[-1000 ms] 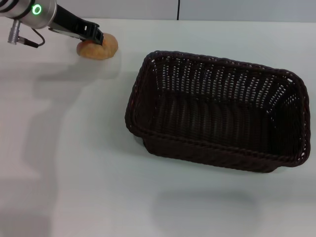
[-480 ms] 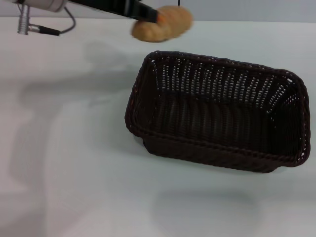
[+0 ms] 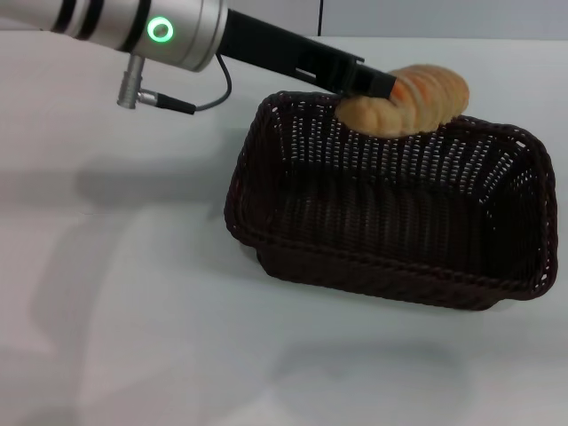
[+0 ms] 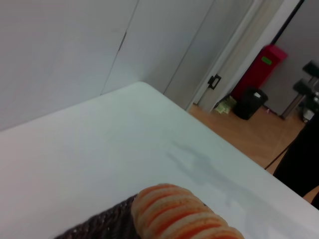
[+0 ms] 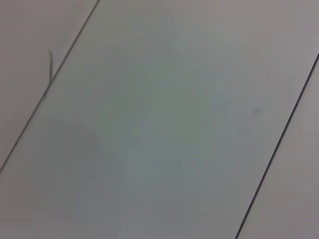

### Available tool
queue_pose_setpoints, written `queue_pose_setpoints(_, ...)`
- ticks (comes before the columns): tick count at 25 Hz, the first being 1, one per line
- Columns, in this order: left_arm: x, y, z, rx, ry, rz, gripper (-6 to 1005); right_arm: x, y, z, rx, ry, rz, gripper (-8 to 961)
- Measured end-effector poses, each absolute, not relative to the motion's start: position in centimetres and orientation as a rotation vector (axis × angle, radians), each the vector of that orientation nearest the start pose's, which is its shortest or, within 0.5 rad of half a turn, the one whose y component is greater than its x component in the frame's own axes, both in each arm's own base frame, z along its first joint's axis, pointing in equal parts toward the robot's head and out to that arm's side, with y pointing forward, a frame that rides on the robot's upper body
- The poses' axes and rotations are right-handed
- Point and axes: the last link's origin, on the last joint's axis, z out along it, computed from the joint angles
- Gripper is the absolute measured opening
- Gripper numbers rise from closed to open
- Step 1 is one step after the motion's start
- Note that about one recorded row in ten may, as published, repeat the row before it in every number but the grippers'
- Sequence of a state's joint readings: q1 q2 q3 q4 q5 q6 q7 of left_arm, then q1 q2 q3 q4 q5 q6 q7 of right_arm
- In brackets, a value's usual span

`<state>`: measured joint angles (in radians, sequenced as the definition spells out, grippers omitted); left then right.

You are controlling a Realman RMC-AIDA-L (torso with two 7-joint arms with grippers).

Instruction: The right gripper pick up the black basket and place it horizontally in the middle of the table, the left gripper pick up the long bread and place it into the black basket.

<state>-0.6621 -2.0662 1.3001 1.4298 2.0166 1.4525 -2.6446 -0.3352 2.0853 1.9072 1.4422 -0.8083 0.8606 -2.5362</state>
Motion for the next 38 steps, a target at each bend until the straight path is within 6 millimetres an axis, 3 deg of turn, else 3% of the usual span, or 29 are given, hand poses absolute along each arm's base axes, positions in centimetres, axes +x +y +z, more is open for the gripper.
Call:
queue_pose_setpoints(10, -7.7, 36.4, 0.9, -2.803, -1.087, -0.504, 119, 29.9, 23.3, 15.4, -1.624, 0.058, 0.375, 496)
queue_pose_setpoints(15, -7.6, 36.3, 0.8, -2.81, -1.09, -0.516, 221, 29.9, 23.3, 15.4, -1.625, 0.055, 0.375, 496)
queue_pose_setpoints(20, -7.7, 36.4, 1.0, -2.791, -1.085, -0.535, 460, 29.9, 23.3, 15.5, -1.625, 0.053, 0.373, 496)
queue_pose_setpoints(22, -7.9, 36.6, 1.3, -2.773, -1.076, -0.54, 513, 29.9, 23.3, 15.5, -1.624, 0.054, 0.372, 496)
queue_pose_setpoints(27, -9.6, 37.9, 4.1, -2.591, -0.91, -0.594, 645, 30.1, 23.1, 15.6, -1.619, 0.068, 0.374, 496)
queue_pose_setpoints(30, -11.1, 38.3, 7.1, -2.387, -0.71, -0.661, 727, 30.1, 23.3, 15.7, -1.615, 0.126, 0.419, 497)
queue_pose_setpoints(31, -11.1, 38.3, 7.1, -2.387, -0.71, -0.661, 756, 30.1, 23.3, 15.7, -1.615, 0.126, 0.419, 497)
queue_pose_setpoints(34, -13.1, 37.9, 9.1, -2.228, -0.648, -0.688, 844, 30.1, 23.1, 15.8, -1.615, 0.153, 0.444, 497)
queue_pose_setpoints(38, -16.0, 36.2, 11.1, -1.996, -0.576, -0.716, 844, 29.9, 22.5, 15.6, -1.622, 0.151, 0.443, 496)
